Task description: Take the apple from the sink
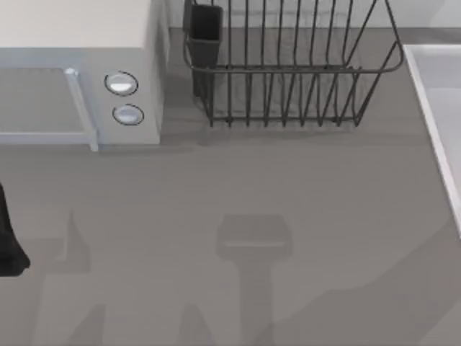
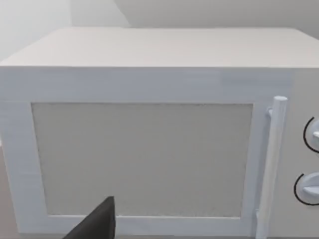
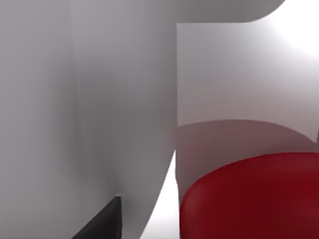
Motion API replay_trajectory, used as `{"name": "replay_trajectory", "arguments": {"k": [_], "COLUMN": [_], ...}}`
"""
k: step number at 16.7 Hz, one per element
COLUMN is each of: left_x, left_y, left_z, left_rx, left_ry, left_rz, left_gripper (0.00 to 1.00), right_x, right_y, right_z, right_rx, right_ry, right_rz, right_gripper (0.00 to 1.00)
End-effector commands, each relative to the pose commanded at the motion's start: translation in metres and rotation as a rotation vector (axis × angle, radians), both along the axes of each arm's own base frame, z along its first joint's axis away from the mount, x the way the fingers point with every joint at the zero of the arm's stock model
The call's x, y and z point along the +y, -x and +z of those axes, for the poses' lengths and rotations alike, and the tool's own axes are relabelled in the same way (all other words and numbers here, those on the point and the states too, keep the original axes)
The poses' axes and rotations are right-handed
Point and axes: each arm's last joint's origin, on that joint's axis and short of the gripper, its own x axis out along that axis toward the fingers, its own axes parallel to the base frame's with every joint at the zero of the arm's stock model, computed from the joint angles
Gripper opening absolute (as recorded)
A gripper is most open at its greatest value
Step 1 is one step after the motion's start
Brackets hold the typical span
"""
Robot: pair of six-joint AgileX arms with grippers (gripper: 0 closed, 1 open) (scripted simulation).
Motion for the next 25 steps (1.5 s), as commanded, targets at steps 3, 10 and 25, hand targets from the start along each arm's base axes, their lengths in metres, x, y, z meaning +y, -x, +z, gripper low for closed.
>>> {"name": "replay_trajectory", "arguments": {"k": [3, 10, 25], "left_x": [0.0, 0.0, 0.0], "left_y": [0.0, 0.0, 0.0], "left_z": [0.0, 0.0, 0.0], "left_rx": [0.0, 0.0, 0.0], "left_ry": [0.0, 0.0, 0.0], "left_rz": [0.0, 0.0, 0.0], "left_gripper": [1.0, 1.0, 1.0], "right_x": [0.0, 0.0, -0.014], "right_y": [0.0, 0.0, -0.031], "right_z": [0.0, 0.0, 0.145], "right_rx": [0.0, 0.0, -0.023], "right_ry": [0.0, 0.0, -0.009], "right_rz": [0.0, 0.0, -0.009], "right_gripper": [0.25, 0.0, 0.0]}}
